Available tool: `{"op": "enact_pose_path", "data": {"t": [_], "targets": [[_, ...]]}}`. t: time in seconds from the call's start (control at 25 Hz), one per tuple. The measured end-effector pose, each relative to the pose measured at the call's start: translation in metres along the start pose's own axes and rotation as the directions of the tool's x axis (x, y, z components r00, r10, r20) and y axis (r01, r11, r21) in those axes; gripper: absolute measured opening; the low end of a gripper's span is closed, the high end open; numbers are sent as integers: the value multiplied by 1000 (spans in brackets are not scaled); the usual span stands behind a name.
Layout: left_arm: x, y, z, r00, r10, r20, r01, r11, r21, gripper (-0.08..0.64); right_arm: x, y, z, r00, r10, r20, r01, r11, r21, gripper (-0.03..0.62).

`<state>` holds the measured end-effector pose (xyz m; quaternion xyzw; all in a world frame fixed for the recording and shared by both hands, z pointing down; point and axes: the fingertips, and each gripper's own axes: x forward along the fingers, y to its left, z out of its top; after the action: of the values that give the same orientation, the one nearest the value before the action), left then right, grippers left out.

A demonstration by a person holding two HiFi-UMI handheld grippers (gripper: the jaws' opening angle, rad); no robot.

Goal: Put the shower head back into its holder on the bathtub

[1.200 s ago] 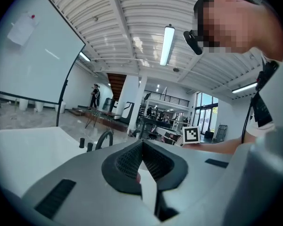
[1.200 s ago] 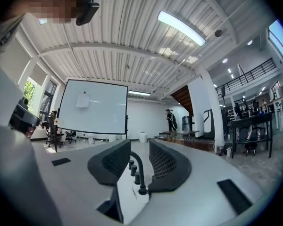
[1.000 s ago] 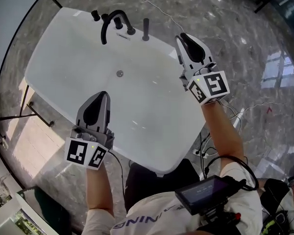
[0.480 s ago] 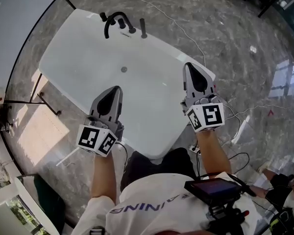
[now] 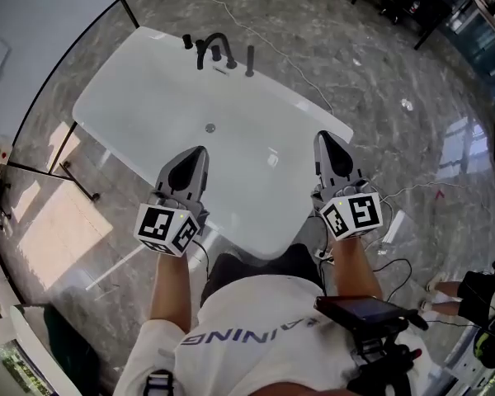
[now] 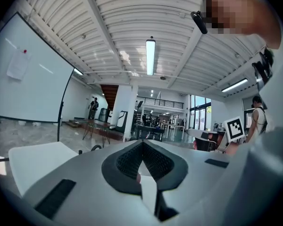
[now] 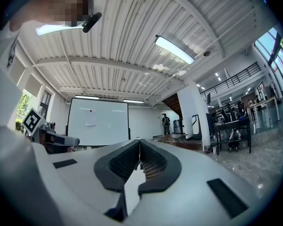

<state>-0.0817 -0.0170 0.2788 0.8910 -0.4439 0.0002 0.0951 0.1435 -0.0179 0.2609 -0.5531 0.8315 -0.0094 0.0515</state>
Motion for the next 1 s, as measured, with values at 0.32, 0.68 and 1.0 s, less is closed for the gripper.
{"op": "enact_pose_path", "data": {"t": [0.32, 0.68, 1.0], "targets": [[-97, 10, 14, 999, -15, 31, 14, 1000, 28, 14, -31, 100, 32, 1000, 6, 24, -5, 1000, -27, 14], [-139, -5, 37, 997, -16, 78, 14, 1000, 27, 14, -47, 143, 57, 999, 42, -5, -42, 995, -89, 14], [-130, -42, 41, 996, 11, 90, -13, 1000, 17, 14, -69, 124, 73, 995, 100, -2, -100, 991, -94, 14]]}}
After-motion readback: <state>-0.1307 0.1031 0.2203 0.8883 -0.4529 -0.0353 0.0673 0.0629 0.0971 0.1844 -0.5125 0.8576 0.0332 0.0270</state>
